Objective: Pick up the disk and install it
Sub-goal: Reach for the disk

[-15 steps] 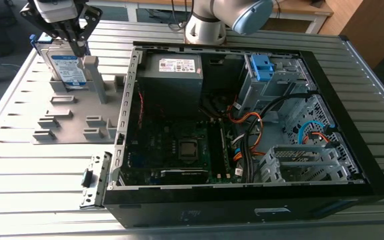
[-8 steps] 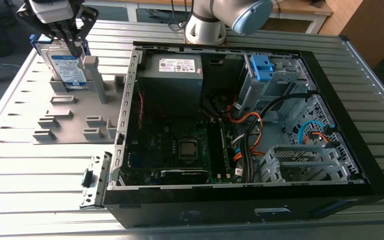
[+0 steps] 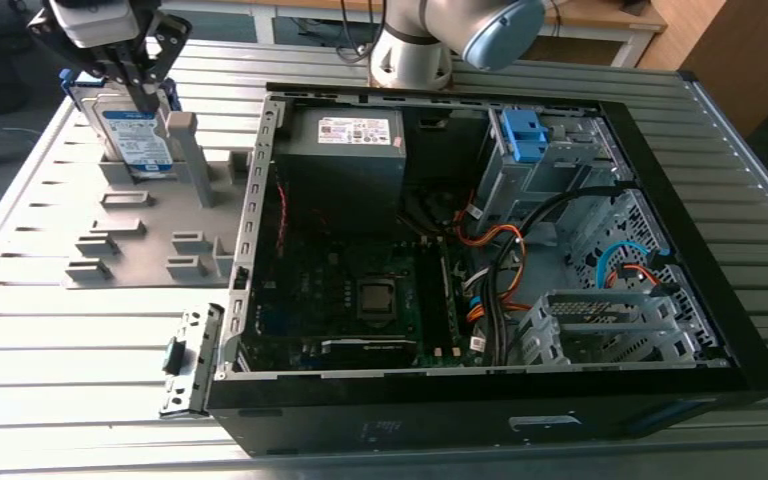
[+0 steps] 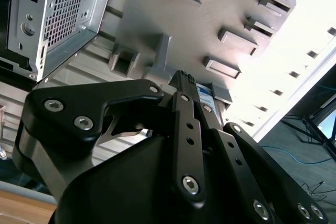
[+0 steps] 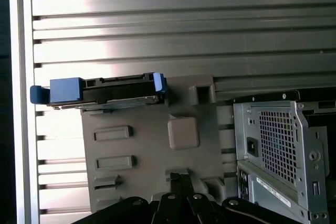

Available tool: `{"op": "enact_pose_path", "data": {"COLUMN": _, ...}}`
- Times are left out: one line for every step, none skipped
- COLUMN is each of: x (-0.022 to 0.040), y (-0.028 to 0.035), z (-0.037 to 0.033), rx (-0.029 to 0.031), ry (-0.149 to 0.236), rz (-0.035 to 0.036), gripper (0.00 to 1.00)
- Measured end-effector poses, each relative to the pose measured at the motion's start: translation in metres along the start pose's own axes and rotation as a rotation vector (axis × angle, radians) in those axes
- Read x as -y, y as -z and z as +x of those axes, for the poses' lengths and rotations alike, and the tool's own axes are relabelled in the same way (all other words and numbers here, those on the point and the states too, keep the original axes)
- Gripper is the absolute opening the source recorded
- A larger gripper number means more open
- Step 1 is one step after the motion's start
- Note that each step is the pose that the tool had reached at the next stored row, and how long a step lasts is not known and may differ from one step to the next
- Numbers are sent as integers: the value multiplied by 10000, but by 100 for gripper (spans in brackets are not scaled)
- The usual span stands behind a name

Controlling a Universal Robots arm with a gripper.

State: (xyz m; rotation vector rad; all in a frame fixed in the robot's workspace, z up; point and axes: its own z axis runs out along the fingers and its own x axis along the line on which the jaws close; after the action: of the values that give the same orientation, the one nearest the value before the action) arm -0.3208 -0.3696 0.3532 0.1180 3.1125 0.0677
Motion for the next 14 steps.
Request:
{"op": "enact_pose_path", "data": {"x": -1, "y": -2, "z": 7, "rx": 0, "ry": 0, "rz": 0, "gripper": 11}}
{"op": "enact_pose_path", "data": {"x": -1, "y": -4, "z": 14, "rx": 1, "ry": 0, "rz": 0, "gripper": 11}}
{"op": "enact_pose_path", "data": {"x": -2, "y": -6, "z": 21, "rx": 0, "ry": 0, "rz": 0, "gripper": 11}}
{"op": "enact_pose_path", "data": {"x": -3, "y": -9, "z": 27, "rx": 1, "ry": 0, "rz": -1, "gripper": 11}}
{"op": "enact_pose_path", "data": {"x": -3, "y": -11, "z": 33, "rx": 1, "ry": 0, "rz": -1, "gripper": 11}}
{"op": "enact_pose_path", "data": {"x": -4, "y": -13, "z": 39, "rx": 0, "ry": 0, "rz": -1, "gripper": 11}}
{"op": "enact_pose_path", "data": {"x": -5, "y": -15, "z": 44, "rx": 0, "ry": 1, "rz": 0, "gripper": 11}}
{"op": "enact_pose_path", "data": {"x": -6, "y": -17, "z": 50, "rx": 0, "ry": 0, "rz": 0, "gripper": 11}}
{"op": "enact_pose_path", "data": {"x": -7, "y": -19, "z": 55, "rx": 0, "ry": 0, "rz": 0, "gripper": 11}}
{"op": "enact_pose_path", "data": {"x": -8, "y": -21, "z": 61, "rx": 0, "ry": 0, "rz": 0, "gripper": 11}}
{"op": "enact_pose_path", "data": {"x": -9, "y": -23, "z": 67, "rx": 0, "ry": 0, "rz": 1, "gripper": 11}}
{"op": "enact_pose_path", "data": {"x": -10, "y": -25, "z": 73, "rx": 0, "ry": 0, "rz": 1, "gripper": 11}}
{"op": "enact_pose_path", "data": {"x": -10, "y": -28, "z": 79, "rx": 0, "ry": 0, "rz": 0, "gripper": 11}}
{"op": "enact_pose_path", "data": {"x": -11, "y": -30, "z": 85, "rx": 0, "ry": 1, "rz": 0, "gripper": 11}}
